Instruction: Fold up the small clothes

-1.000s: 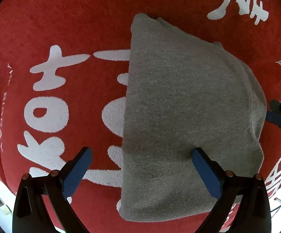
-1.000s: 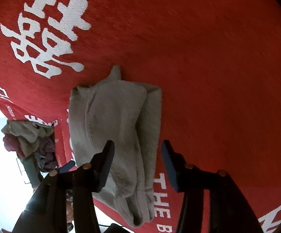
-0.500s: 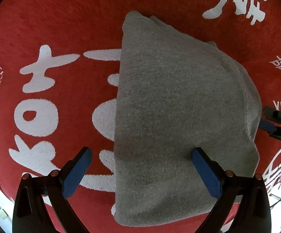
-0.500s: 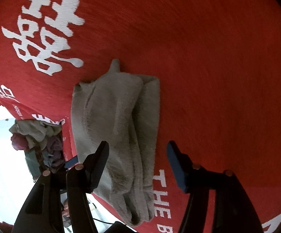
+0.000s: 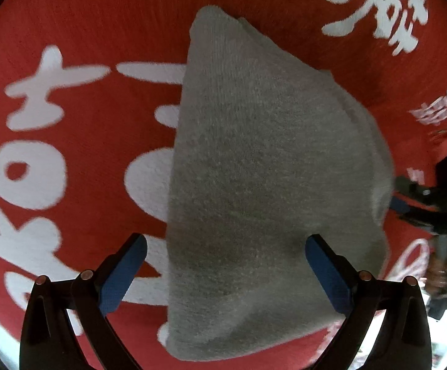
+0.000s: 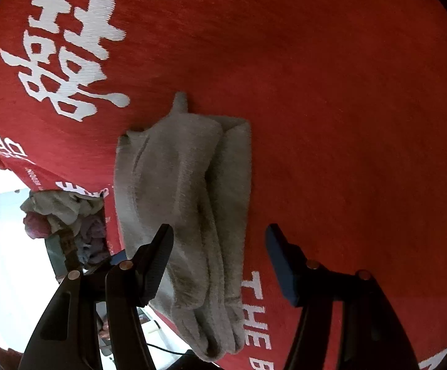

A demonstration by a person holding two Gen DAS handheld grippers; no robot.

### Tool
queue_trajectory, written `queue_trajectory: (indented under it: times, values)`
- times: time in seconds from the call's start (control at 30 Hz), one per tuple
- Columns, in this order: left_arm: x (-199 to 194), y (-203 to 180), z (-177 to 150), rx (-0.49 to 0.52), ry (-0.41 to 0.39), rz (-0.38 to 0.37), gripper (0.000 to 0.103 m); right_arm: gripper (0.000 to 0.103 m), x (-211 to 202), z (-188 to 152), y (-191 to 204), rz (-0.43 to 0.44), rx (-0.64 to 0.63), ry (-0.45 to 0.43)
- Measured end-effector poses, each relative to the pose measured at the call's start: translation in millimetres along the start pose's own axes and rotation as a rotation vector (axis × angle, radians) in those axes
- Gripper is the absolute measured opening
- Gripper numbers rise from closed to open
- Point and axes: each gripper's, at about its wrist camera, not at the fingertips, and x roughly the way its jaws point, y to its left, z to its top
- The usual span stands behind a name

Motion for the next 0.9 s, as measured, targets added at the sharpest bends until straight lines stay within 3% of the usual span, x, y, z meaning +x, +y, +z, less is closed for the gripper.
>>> queue_trajectory:
  times: [0.2, 0.43, 0.57, 0.63, 0.77, 0.9]
  values:
    - [7.6, 29.8, 7.0, -0.003, 0.034, -0.155, 0.103, 0.068, 5.5, 4.0, -12.5, 0.077, -0.007, 0.029]
    - [6.9, 26.2, 14.3, 0.079, 0.027, -0.214, 0.103, 0.068, 19.9, 13.0, -28.1, 0.195, -0.014, 0.069]
    - [10.4, 17.9, 1.0, 0.106, 0.032, -0.189, 0.103, 0.069, 23.7, 18.7, -30.0, 0.261, -0.016, 0.075]
    - [9.1, 21.1, -2.5, 0.094, 0.030, -0.210, 0.103, 0.074, 23.7, 19.0, -31.5, 0.276, -0.018, 0.085]
    - [12.9, 18.4, -4.8, 0.090, 0.035, -0.233, 0.103, 0.075, 21.5, 14.5, -35.1, 0.267, -0.037, 0.097]
    - [16.1, 7.9, -2.1, 0.115, 0.018, -0.198, 0.103, 0.076, 29.0, 18.2, -30.3, 0.291, -0.080, 0.113]
